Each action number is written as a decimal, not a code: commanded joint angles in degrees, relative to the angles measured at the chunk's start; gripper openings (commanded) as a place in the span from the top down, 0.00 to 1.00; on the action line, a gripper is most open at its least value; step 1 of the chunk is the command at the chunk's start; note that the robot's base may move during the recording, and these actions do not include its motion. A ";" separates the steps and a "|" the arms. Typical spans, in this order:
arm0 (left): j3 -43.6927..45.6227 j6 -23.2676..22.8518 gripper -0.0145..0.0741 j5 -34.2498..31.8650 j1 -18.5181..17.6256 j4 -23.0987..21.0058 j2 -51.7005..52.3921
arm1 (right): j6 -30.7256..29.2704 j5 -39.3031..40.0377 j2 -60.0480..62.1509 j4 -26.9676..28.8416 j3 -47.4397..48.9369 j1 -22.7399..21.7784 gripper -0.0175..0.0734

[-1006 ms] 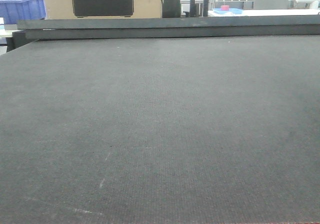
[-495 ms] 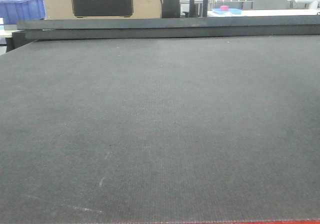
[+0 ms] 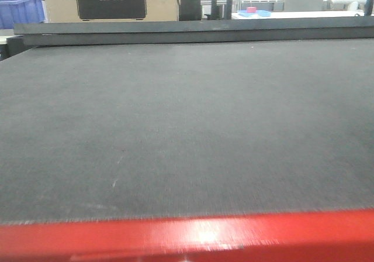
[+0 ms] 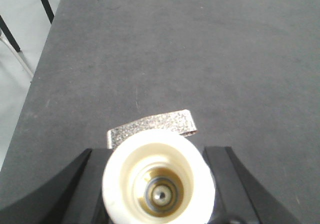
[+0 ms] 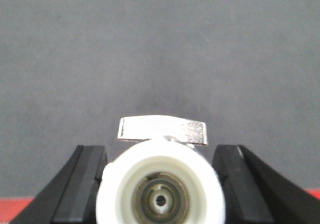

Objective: Place valve from conveyor to right shelf box
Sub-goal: 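Drive the base away from the conveyor holding both valves, then drive the base up to the steel shelf of blue boxes, then lower both held valves down into a blue box on the shelf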

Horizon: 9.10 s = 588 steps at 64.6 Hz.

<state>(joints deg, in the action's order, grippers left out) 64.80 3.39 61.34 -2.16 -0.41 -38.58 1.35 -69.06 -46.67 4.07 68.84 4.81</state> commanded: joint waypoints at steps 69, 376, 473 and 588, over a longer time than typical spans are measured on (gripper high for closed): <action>0.32 0.09 0.96 -2.53 0.10 -0.41 0.56 | -0.40 3.60 0.52 -0.47 0.92 -0.09 0.99; 0.32 0.09 0.96 -2.63 0.10 -0.41 0.55 | -0.40 3.60 0.52 -0.47 0.92 -0.09 0.99; 0.32 0.09 0.96 -2.76 0.10 -0.41 0.55 | -0.40 3.60 0.52 -0.33 0.92 -0.09 0.99; 0.32 8.95 0.96 -21.69 0.10 -11.59 -0.64 | -1.35 6.37 -1.45 7.10 2.34 -0.09 0.99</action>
<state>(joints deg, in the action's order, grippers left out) 64.80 7.10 42.99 -2.16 -4.42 -38.70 1.35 -67.20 -47.09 7.30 69.38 4.81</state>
